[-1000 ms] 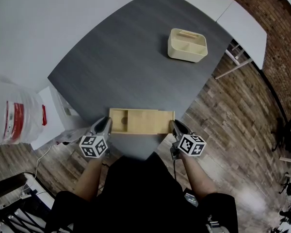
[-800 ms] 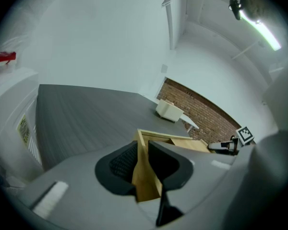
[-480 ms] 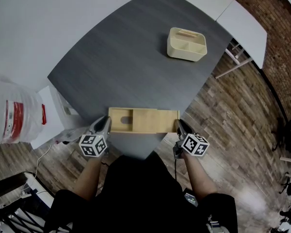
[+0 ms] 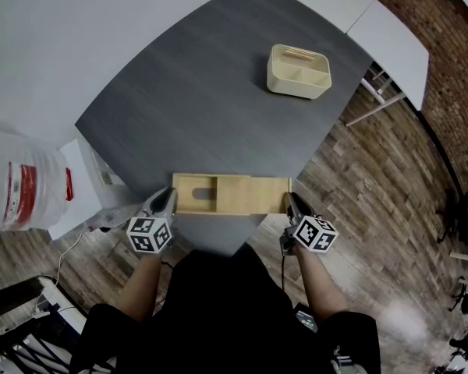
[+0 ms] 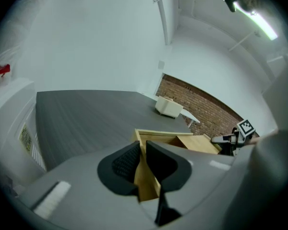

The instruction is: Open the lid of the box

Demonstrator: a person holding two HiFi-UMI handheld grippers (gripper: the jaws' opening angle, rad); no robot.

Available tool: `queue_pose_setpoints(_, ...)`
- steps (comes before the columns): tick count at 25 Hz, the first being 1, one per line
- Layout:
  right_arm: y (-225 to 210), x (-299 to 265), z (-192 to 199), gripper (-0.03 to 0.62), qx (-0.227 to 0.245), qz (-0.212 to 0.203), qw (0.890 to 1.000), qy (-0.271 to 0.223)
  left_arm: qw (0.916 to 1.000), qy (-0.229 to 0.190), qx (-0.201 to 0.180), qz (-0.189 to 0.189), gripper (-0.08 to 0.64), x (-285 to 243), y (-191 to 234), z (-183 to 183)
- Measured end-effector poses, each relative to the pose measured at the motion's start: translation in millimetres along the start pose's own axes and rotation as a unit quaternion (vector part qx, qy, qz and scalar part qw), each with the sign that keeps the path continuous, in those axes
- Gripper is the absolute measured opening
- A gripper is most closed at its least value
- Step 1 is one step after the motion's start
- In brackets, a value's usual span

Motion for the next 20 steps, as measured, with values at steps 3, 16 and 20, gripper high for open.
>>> queue_pose_setpoints(3, -2, 1, -1, 0.063, 0.003, 0.002, 1.000, -0.001, 1.0000, 0.000, 0.002, -0.001, 0.041, 0, 0, 0)
queue_pose_setpoints(16, -12, 11, -5, 0.052, 0.005, 0.029, 0.999, -0.015, 0.9999, -0.002, 0.012, -0.007, 0.040, 0, 0, 2)
queue_pose_setpoints(20, -13, 12, -6, 0.051, 0.012, 0.032, 0.999, -0.013, 0.9999, -0.002, 0.014, -0.007, 0.040, 0, 0, 2)
Point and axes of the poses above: the fingertips, and each gripper's own axes: x backward along the fingers, y to its left, z out of its underside, the point moved 10 cm from there along x, backward along the fingers, and after that the axes turned 11 degrees about -z, right-handed, at the moved point
